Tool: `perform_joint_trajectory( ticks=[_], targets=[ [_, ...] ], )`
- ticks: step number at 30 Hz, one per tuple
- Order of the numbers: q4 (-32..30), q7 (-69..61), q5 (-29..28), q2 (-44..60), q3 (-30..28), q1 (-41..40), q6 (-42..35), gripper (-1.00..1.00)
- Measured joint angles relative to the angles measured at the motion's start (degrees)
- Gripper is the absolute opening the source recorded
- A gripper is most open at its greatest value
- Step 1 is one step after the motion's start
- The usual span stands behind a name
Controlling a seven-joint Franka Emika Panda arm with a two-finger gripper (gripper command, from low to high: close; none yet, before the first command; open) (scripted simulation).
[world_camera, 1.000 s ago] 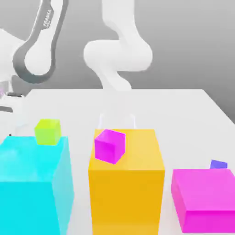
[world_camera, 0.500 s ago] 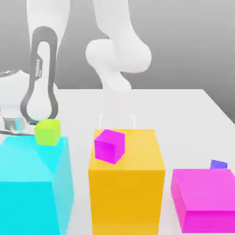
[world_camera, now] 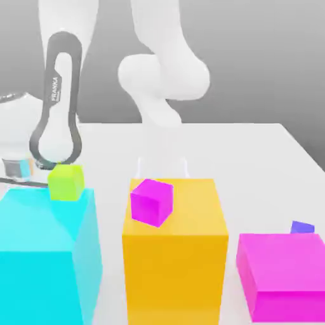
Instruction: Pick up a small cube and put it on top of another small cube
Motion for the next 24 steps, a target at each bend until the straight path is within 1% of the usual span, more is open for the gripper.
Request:
perform_joint_trajectory(
  ticks=[4,6,13,24],
  targets=[
    [-1.5,7.4,-9.9,-4.9,-4.1,1.9,-2.8,-1.00],
    [-0.1,8.6,-10.7,-5.3,-5.3,1.2,-6.2,-1.00],
    [13.1,1.3,-12.4,-1.9,-3.5,1.6,-23.3,-1.00],
    [35.7,-12.9,-18.5,3.8,2.1,5.2,-50.4,-1.00]
  ],
)
